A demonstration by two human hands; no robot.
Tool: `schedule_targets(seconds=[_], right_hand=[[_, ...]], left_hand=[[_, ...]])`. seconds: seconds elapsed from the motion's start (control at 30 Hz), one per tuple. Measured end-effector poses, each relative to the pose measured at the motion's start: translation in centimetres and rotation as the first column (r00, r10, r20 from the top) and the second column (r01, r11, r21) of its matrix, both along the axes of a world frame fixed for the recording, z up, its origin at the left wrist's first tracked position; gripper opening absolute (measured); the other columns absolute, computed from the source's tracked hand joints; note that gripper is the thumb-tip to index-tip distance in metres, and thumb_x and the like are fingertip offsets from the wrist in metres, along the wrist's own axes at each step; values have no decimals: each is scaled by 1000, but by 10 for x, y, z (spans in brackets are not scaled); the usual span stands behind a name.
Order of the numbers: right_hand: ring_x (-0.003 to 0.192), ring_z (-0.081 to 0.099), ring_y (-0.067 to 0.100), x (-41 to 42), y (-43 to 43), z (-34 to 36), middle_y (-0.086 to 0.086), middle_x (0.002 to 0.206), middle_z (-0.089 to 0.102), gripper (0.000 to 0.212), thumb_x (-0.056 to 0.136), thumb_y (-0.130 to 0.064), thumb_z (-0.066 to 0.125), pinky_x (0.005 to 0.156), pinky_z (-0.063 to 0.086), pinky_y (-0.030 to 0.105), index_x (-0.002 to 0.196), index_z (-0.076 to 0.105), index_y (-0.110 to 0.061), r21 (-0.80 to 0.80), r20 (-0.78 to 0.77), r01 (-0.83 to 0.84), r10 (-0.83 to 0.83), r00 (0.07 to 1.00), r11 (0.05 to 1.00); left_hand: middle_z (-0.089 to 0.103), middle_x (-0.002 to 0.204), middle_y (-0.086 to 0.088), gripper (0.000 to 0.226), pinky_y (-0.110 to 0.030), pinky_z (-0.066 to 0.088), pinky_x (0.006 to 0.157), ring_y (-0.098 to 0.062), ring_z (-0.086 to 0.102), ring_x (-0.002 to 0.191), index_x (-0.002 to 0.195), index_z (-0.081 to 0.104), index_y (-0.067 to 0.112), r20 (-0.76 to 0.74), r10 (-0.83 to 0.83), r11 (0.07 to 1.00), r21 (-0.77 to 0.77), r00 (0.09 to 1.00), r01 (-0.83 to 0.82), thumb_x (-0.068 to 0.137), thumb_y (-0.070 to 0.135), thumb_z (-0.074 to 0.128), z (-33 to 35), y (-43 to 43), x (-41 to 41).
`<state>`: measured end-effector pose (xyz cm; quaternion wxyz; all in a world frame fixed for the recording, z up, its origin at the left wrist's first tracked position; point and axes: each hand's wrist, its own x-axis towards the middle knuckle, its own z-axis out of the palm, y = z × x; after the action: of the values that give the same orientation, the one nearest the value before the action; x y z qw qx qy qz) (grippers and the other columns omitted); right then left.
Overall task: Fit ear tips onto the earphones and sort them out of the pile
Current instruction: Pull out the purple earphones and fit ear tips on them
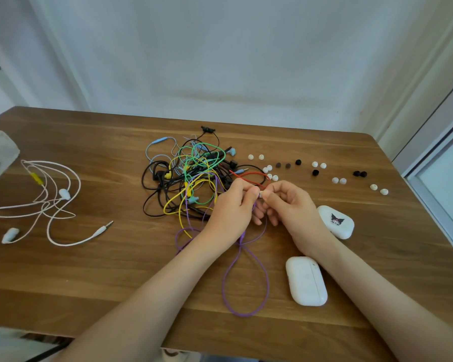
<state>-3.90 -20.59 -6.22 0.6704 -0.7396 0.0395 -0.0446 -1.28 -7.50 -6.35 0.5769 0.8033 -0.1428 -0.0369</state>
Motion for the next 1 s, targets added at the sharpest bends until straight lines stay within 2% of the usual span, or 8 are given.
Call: schedule_targets(seconds=[0.07,0.17,0.27,0.4,0.53,0.63,0.8,1.0], right_hand=[[56,50,10,0,0,2,4,67,58,14,96,-6,52,49,42,21,84,60,-10,42,12,-27,27,1000,999],[60,50,11,-1,0,3,4,67,57,16,97,-4,48,49,41,22,85,58,-9,102,30,-95,93,995,990],[61,50,13,0,-1,3,5,68,57,15,97,-5,47,51,40,22,86,55,-9,136,18,-120,119,993,983],[66,51,19,2,-3,1,14,76,56,7,95,-9,52,54,42,24,88,55,-10,151,6,-102,102,995,983],[60,53,13,2,-2,-1,7,72,60,5,94,-11,57,58,45,26,88,57,-11,8,28,-6,6,1000,1000],[58,55,9,4,-2,-2,4,70,60,9,95,-8,55,56,45,24,89,59,-12,21,22,10,-11,1000,1000],[59,53,12,6,-6,-3,0,65,61,15,96,-7,52,53,44,24,86,62,-12,35,-18,-24,25,1000,999],[59,49,13,7,-9,-2,0,65,58,16,97,-9,51,52,42,22,87,64,-13,10,-39,-57,57,998,998]], left_hand=[[61,63,-1,18,-35,53,65,-14,59,55,93,55,6,-44,-2,999,-52,999,0,101,17,44,-1,0,1],[60,64,-2,18,-40,51,64,-17,57,57,90,56,10,-90,-2,996,-87,996,-6,101,19,44,-4,-1,3],[59,63,0,20,-36,48,58,-17,54,57,87,56,15,-118,-20,993,-116,993,7,101,19,43,-4,-1,4],[58,64,0,18,-29,45,54,-14,52,56,88,56,15,-153,-30,991,-134,988,10,101,20,44,-3,-3,5],[60,61,4,20,-25,43,51,-13,53,54,92,56,8,-185,-54,976,-217,981,13,102,15,41,-2,-1,5],[61,63,3,22,-21,44,49,-10,54,54,96,57,3,-193,-92,972,-231,977,46,103,15,40,0,1,3],[62,65,2,25,-21,47,52,-9,56,57,99,59,2,-225,-115,966,-253,967,56,103,16,39,0,1,3],[61,66,-6,22,-23,50,55,-13,59,58,92,58,3,-345,-165,922,-386,924,20,101,9,39,4,0,4]])
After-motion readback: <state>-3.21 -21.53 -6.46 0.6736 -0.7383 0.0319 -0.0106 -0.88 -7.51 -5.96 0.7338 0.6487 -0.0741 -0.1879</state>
